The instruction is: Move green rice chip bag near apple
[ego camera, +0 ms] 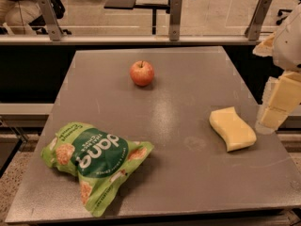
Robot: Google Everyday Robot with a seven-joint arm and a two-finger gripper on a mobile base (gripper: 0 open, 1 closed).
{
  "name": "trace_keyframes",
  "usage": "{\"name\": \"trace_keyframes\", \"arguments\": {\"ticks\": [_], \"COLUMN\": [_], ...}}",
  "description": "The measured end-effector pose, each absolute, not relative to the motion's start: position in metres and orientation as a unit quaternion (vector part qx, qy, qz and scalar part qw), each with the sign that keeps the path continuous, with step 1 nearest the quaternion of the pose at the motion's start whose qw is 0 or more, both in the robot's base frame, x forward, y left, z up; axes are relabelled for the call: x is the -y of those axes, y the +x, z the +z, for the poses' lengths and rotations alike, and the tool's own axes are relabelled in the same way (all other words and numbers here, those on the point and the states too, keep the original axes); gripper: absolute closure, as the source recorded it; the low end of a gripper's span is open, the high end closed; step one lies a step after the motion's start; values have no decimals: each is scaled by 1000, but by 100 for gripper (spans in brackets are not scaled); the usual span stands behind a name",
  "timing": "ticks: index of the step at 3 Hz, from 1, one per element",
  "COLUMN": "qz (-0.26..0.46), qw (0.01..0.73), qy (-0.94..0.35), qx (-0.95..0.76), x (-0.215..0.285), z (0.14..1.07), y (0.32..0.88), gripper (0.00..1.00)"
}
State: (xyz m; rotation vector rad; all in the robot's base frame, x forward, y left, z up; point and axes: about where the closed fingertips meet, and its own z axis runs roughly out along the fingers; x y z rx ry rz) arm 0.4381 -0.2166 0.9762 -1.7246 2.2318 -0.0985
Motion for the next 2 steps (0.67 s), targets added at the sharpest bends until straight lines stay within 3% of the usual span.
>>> {"name": "trace_keyframes", "arguments": {"ticks": [2], "qz": [-6], "qw": [169], "qy": [-608], "qx": [-776], "x": [201], "z": [981], "y": [443], "gripper": [0]}}
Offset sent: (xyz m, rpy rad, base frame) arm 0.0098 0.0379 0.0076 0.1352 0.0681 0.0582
